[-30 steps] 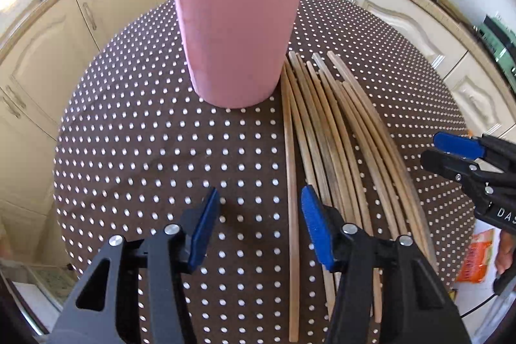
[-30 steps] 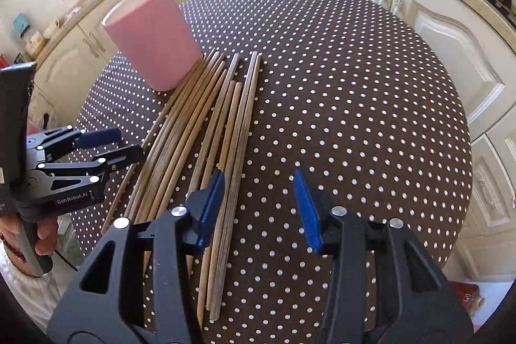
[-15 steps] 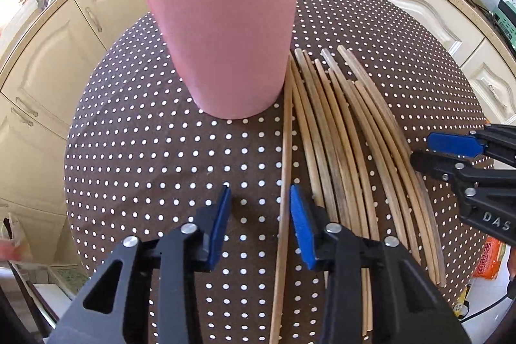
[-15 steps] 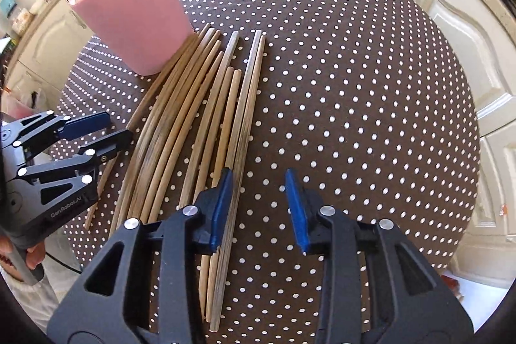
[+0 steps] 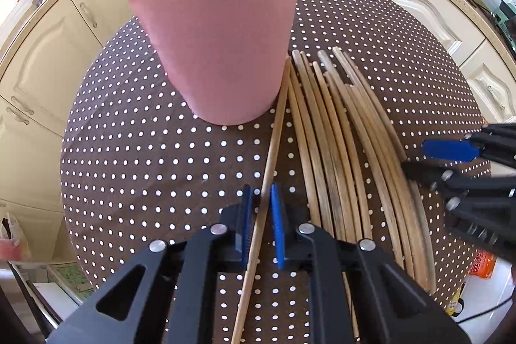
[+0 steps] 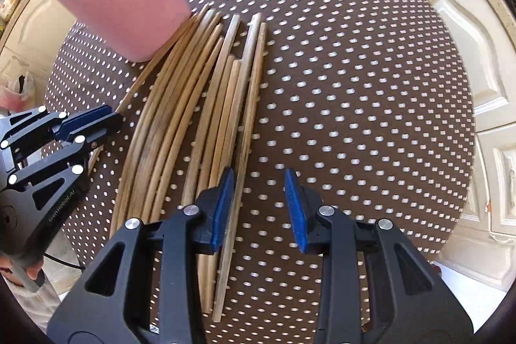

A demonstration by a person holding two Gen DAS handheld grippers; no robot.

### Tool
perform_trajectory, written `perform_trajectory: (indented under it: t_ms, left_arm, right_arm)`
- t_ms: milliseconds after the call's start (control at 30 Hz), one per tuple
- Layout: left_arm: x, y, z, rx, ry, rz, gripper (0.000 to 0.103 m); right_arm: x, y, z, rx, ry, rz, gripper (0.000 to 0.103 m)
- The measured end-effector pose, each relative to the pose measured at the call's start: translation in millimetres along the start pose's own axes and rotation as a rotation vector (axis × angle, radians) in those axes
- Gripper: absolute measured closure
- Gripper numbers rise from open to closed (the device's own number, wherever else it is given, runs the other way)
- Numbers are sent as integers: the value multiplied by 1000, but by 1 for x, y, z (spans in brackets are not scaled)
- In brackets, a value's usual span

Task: Organize utensils
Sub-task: 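Close the left tool on one chopstick while the right tool grasps another, then lift both held chopsticks upright and carry them over the pink cup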

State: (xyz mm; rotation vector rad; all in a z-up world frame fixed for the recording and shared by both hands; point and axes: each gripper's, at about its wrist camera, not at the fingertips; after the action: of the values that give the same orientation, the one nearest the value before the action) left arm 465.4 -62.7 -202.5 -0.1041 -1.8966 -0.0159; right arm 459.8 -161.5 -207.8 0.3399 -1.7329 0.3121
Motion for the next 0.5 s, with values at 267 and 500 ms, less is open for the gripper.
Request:
perform_trajectory:
  t_ms: [267, 500]
  left_arm:
    - [4, 0, 14, -10, 0, 10, 96]
    - [16, 5, 27, 0, -32, 120, 97]
  right_arm:
    - [-7, -2, -16, -2, 13, -7, 95]
    - [-5, -30, -3, -84, -58, -146, 97]
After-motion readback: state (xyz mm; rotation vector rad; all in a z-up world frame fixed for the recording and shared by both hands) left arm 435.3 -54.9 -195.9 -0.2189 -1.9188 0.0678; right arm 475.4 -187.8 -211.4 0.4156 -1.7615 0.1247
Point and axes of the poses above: each gripper's, at about its wrist camera, not at the fingertips, and x roughly against the way its jaws point, y to its left, z to its underside, and after that the axes turned 9 degrees about x, right-handed
